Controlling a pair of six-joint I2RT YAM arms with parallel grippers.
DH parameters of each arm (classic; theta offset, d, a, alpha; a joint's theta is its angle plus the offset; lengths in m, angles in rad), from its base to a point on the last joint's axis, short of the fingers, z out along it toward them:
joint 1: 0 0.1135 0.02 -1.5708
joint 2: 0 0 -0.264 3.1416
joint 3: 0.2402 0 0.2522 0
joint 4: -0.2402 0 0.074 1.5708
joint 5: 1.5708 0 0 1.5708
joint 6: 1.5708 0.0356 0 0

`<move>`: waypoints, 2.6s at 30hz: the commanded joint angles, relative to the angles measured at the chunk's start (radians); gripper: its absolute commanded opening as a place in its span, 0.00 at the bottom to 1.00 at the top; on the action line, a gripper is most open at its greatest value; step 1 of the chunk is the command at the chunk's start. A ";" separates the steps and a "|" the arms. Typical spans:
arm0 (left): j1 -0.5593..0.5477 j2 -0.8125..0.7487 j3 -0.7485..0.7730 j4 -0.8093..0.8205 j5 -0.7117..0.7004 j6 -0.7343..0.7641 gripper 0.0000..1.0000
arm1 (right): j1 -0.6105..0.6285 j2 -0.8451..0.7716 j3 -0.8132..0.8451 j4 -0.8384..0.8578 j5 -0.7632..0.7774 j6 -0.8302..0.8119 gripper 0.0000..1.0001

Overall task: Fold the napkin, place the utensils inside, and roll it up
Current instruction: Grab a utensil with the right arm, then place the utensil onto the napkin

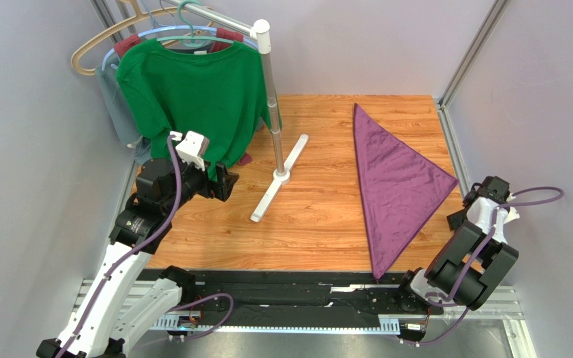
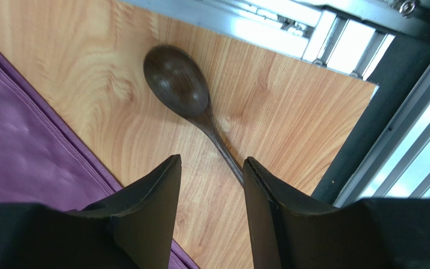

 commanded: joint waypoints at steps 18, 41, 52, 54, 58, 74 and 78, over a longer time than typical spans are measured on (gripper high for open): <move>-0.022 -0.022 -0.001 0.010 -0.023 0.020 0.99 | -0.005 0.042 -0.082 0.082 -0.004 -0.050 0.39; -0.022 -0.040 -0.006 0.009 -0.029 0.019 0.99 | -0.007 0.016 -0.092 0.123 -0.075 -0.074 0.00; -0.022 -0.034 -0.008 0.007 -0.024 0.022 0.99 | 0.097 -0.205 0.017 0.099 -0.255 -0.169 0.00; -0.022 -0.025 -0.006 0.006 -0.024 0.025 0.99 | 0.130 -0.236 0.041 0.121 -0.315 -0.206 0.00; -0.022 -0.011 -0.003 0.000 -0.033 0.029 0.99 | 0.303 -0.207 0.127 0.161 -0.398 -0.295 0.00; -0.021 0.012 -0.006 0.000 -0.060 0.051 0.99 | 0.762 0.422 0.598 0.002 -0.359 -0.669 0.00; -0.019 0.021 -0.006 0.000 -0.064 0.057 0.99 | 0.774 0.480 0.581 0.006 -0.351 -0.685 0.00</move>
